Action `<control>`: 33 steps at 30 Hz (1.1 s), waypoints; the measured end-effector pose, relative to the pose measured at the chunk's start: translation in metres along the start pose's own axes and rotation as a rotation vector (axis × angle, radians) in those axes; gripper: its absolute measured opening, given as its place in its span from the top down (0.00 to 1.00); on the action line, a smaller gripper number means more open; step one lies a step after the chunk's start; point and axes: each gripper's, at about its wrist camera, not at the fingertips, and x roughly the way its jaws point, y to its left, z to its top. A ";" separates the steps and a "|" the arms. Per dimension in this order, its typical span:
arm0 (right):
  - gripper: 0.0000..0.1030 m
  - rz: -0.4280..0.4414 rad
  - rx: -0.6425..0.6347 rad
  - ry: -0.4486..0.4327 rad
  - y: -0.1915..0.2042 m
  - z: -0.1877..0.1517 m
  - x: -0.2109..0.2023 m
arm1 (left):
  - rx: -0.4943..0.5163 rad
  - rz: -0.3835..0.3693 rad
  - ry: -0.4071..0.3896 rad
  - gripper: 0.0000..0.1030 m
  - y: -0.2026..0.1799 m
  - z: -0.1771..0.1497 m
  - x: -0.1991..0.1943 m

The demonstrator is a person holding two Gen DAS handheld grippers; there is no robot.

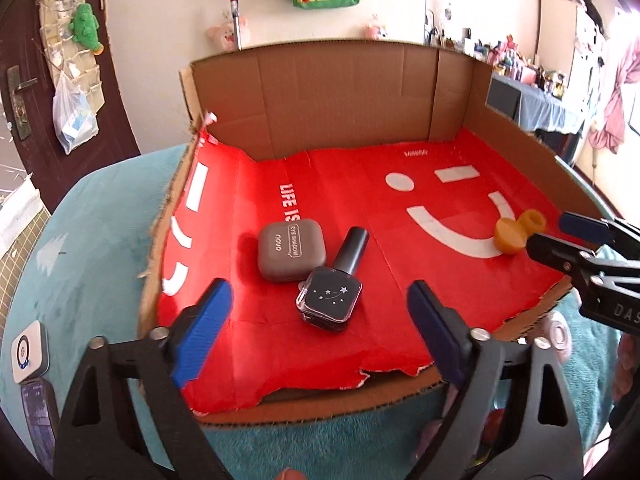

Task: Organize rigid objects
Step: 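Open the left tool releasing the nail polish while the right tool releases the sponge, then withdraw both open tools from the box toward the remaining items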

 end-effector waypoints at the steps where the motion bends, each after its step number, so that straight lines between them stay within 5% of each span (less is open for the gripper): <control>1: 0.30 0.000 0.000 -0.010 0.000 -0.001 -0.004 | -0.003 -0.001 -0.009 0.09 0.001 0.000 -0.004; 13: 0.00 0.045 0.005 -0.121 0.006 -0.016 -0.055 | 0.005 -0.014 -0.098 0.00 -0.008 -0.009 -0.049; 33: 0.00 0.131 0.073 -0.142 -0.002 -0.052 -0.079 | -0.014 0.017 -0.119 0.00 -0.011 -0.038 -0.079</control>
